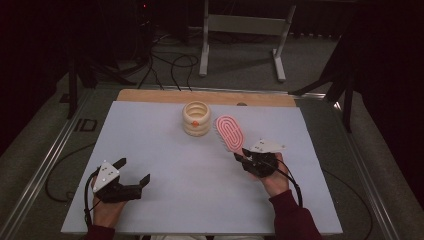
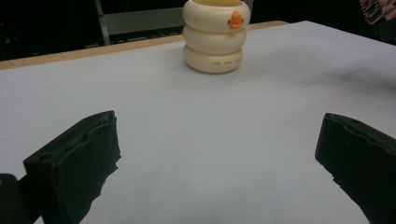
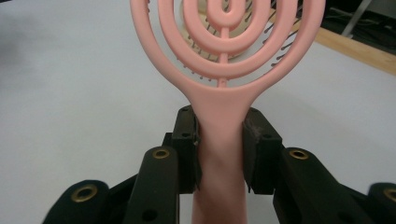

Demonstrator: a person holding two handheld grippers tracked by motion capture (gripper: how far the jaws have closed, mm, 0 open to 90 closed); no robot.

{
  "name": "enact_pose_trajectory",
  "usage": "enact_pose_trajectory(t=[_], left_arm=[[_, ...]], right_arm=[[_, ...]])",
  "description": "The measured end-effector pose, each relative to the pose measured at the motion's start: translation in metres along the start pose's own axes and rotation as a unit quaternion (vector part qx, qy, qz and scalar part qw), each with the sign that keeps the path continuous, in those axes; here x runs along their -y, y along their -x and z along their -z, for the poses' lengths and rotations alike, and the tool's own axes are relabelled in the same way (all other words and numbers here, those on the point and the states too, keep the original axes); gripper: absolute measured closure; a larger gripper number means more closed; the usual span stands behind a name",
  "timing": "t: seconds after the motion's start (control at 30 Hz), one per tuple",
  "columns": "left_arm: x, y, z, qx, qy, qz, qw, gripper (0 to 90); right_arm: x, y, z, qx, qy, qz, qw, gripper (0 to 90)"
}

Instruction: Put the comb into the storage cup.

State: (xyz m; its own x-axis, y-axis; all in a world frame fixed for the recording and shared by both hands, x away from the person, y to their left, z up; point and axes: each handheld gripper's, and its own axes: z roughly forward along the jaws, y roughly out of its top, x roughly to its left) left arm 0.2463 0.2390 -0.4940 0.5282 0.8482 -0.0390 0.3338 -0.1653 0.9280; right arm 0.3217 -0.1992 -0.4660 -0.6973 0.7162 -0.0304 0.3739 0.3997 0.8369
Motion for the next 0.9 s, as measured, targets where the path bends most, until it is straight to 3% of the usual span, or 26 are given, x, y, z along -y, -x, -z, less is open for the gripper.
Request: enact_pose_trajectory(t=[0.53, 0.9], left_arm=[[-0.009, 0.006, 0.0, -0.005, 0.005, 0.006, 1.0, 0.2], [-0.023, 0.007, -0.009, 0.015, 0.001, 0.003, 0.9999, 0.2]], right_arm=[[-0.004, -0.021, -0.013, -0.015, -0.014, 0.013, 0.9997, 69.9], [-0.006, -0.031, -0.021, -0.023, -0.021, 0.013, 0.9994, 69.9]])
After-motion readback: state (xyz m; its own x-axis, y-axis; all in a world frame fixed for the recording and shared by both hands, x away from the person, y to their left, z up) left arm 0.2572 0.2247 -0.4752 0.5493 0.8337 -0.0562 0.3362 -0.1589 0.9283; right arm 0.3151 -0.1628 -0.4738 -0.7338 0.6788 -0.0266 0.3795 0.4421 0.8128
